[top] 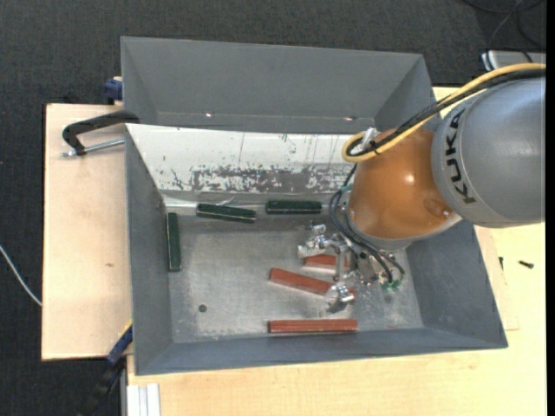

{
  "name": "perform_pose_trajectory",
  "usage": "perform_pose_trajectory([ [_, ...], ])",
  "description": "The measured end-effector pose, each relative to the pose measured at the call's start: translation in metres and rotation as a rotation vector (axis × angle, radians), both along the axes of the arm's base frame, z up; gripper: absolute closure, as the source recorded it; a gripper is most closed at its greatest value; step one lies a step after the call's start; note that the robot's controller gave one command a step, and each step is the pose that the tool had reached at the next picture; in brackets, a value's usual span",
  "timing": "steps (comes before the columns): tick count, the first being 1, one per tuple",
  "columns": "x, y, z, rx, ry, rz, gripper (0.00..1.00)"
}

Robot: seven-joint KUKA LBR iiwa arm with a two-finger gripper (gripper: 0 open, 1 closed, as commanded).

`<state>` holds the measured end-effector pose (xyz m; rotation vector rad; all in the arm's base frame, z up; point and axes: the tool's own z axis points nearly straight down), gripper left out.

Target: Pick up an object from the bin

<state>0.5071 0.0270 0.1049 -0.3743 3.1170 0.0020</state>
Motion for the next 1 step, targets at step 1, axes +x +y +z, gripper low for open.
perform_pose_trajectory([
  [1, 0.0112, 0.0200, -0.0287, -0.004, 0.008, 0.190, 1.00],
])
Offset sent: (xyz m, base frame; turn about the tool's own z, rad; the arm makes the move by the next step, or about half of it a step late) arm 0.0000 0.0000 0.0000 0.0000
